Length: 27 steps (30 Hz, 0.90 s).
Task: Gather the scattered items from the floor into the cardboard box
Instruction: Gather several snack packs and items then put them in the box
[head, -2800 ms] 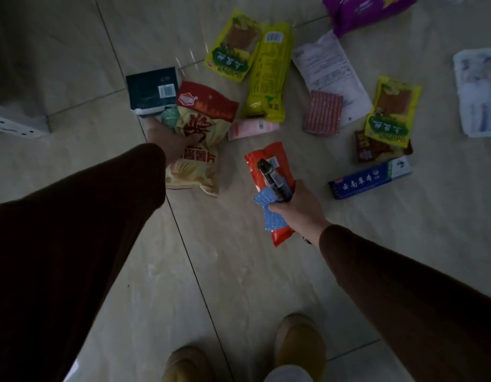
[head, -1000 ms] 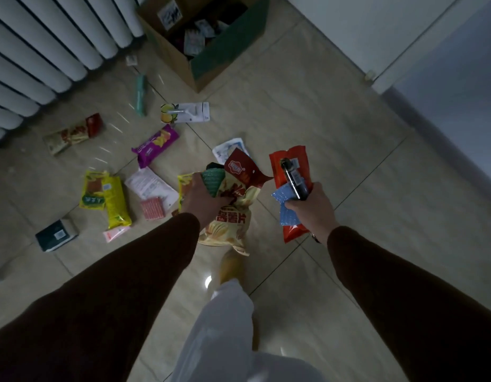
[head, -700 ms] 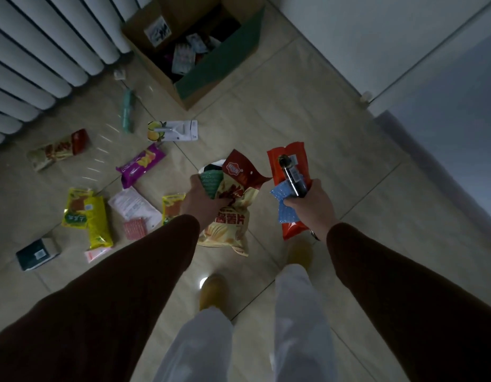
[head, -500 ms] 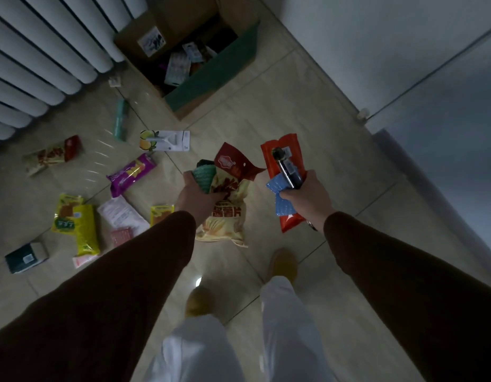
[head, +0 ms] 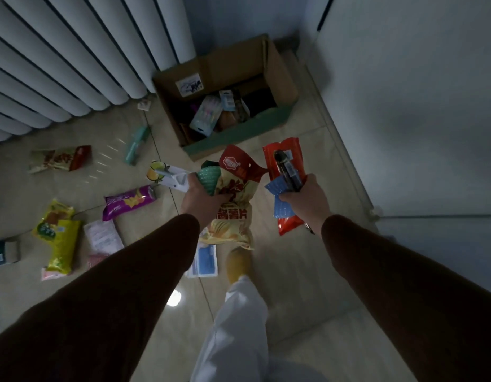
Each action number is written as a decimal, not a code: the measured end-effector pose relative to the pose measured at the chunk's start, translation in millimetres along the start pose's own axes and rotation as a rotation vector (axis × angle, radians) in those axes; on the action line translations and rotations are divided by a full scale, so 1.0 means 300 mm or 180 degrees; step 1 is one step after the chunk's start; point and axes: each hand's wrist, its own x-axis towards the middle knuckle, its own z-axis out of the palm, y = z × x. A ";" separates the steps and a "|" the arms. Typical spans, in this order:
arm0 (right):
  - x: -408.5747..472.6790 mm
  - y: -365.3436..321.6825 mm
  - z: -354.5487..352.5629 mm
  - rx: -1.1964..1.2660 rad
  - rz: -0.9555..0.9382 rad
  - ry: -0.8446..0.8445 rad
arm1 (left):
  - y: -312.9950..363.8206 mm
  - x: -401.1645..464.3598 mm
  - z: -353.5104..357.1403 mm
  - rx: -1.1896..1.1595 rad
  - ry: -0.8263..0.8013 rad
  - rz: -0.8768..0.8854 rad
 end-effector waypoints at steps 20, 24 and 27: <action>0.926 -0.748 0.147 -0.0085 -0.0425 -0.0593 | 0.446 0.823 -0.208 -0.0944 0.0983 -0.0306; 1.039 -0.859 0.205 -0.0212 -0.0353 -0.0579 | 0.448 0.990 -0.233 -0.1012 0.0685 -0.0355; 1.064 -0.892 0.230 -0.0661 -0.0148 -0.0675 | 0.393 1.065 -0.209 -0.0436 0.0416 -0.0602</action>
